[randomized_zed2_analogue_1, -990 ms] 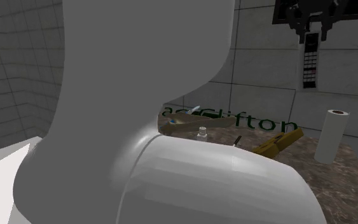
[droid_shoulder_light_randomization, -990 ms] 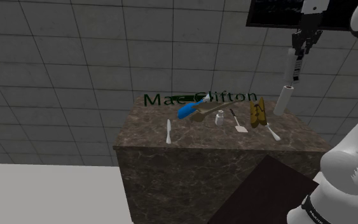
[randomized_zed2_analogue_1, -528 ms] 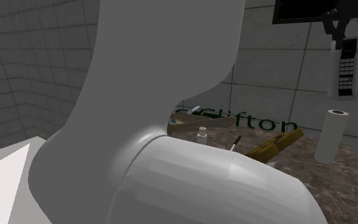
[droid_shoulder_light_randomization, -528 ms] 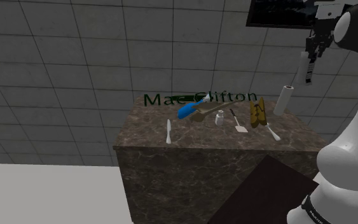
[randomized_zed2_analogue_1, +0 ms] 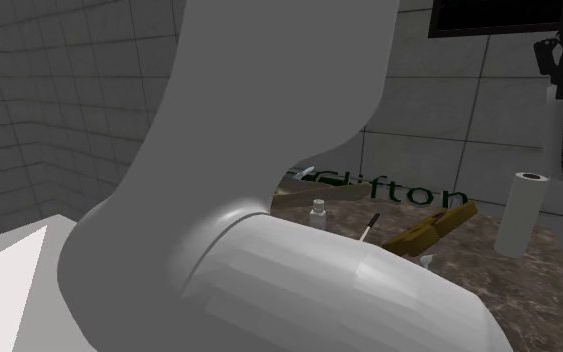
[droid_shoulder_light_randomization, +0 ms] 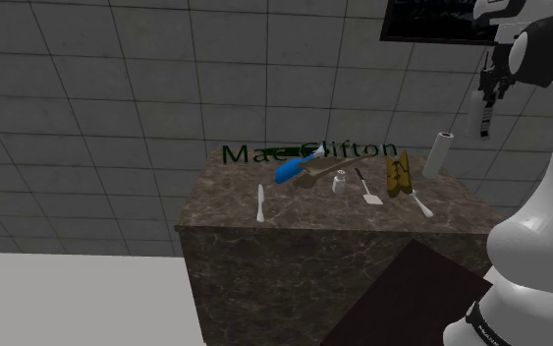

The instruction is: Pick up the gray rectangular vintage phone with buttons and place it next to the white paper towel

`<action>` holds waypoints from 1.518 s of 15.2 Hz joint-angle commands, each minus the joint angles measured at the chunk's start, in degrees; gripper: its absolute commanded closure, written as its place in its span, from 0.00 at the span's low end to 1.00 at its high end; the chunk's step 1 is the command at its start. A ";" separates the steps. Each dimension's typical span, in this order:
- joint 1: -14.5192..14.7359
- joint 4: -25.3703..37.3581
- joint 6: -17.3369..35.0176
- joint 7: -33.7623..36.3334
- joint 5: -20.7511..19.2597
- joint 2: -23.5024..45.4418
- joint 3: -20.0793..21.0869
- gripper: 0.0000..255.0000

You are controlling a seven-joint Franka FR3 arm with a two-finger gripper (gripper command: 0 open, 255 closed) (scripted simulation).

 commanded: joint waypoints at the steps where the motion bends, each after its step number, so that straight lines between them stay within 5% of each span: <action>1: 0.38 -2.33 1.85 0.23 -0.28 -0.57 0.01 1.00; 23: 2.18 -21.18 19.36 1.86 -1.00 -1.84 0.48 1.00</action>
